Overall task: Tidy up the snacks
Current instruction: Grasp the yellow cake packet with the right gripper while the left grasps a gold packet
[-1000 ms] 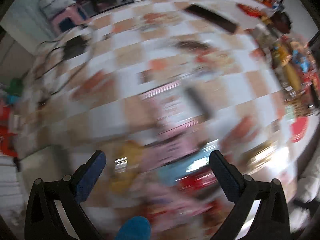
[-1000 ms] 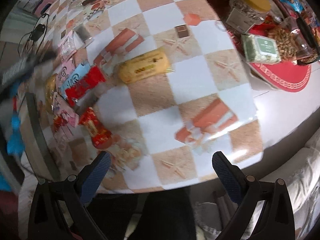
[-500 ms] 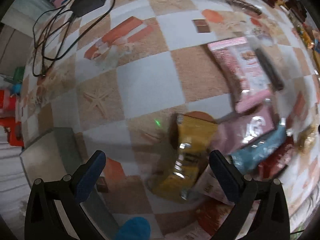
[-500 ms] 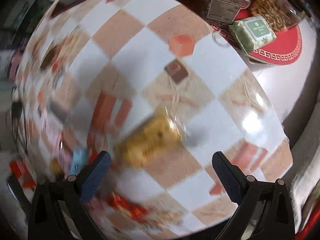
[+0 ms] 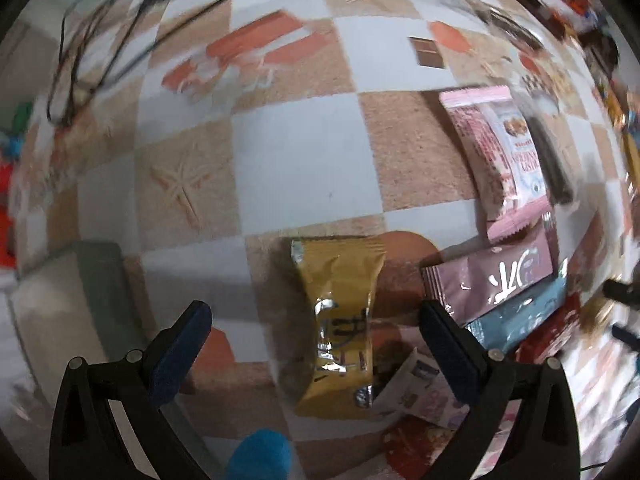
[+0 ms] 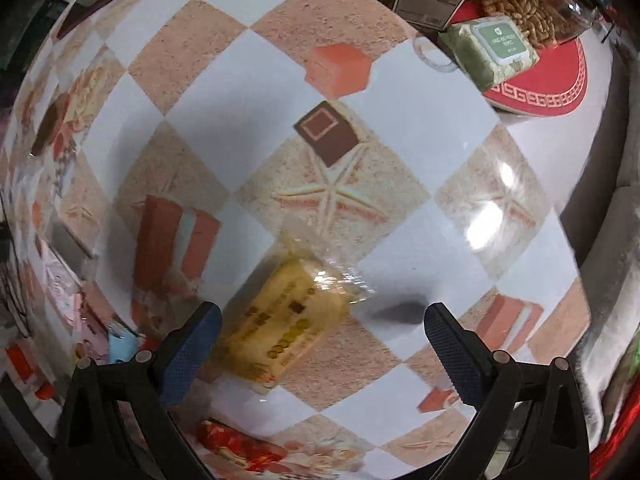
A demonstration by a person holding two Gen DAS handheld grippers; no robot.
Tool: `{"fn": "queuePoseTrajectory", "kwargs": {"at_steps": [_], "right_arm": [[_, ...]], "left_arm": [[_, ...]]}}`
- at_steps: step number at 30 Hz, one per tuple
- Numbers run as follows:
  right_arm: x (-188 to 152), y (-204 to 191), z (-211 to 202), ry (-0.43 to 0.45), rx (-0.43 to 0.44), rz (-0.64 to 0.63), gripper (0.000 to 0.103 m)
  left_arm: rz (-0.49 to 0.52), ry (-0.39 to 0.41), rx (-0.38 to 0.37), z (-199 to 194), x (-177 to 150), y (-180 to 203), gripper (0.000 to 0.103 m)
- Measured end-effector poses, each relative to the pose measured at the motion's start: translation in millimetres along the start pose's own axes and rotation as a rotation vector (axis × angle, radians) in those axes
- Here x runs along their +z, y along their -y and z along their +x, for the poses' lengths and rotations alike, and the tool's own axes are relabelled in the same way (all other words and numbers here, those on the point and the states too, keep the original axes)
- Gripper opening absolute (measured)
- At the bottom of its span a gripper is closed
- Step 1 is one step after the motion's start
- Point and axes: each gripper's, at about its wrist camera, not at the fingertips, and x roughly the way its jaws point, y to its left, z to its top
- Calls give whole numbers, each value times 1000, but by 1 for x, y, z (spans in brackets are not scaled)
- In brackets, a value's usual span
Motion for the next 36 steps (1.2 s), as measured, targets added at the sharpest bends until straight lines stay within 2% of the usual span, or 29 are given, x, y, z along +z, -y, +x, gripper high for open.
{"fn": "queuePoseTrajectory", "kwargs": {"at_steps": [3,6,10,13,14,15,16,17,18,19,20,23,27,31,33,36], "right_arm": [[-2,-4,4,-20,26,26,102],[-5,-14,9,-26,-58,-10,103],[-10,-13,9,-1,-55,0,103],[-9,-21,10,-66,-67,-72,103],[-12,-26,9,-63,-66,-112,102],[-15,-31,7,-56,-65,-139,96],[-19,-35,5,-44,-70,-165,92],[-23,-39,2,-33,-76,-192,82],[-27,-43,-1,-22,-83,-220,68],[-30,-46,-4,-11,-88,-246,58],[-33,-49,-7,4,-93,-277,39],[-38,-48,-12,0,-56,-312,38],[-52,-44,-33,44,-4,-355,38],[-75,-56,-62,87,31,-426,38],[-74,-72,-75,105,44,-467,38],[-93,-84,-93,126,67,-546,38]], "left_arm": [[5,19,5,-2,-2,-6,103],[0,11,5,-1,1,-5,103],[6,-25,7,3,2,11,103],[17,-44,8,7,11,30,96],[28,-38,10,6,10,35,90],[39,-34,5,3,10,40,80],[48,-31,4,1,8,44,75],[61,-31,5,-1,7,47,63],[75,-30,6,-3,6,51,47],[86,-28,7,-5,5,54,37],[88,-33,1,-6,5,55,24],[47,-53,-18,-7,1,52,24],[29,1,-38,-27,-14,49,24],[24,54,-64,-57,-30,45,24],[16,76,-75,-72,-41,44,24],[16,104,-67,-90,-56,37,24]]}}
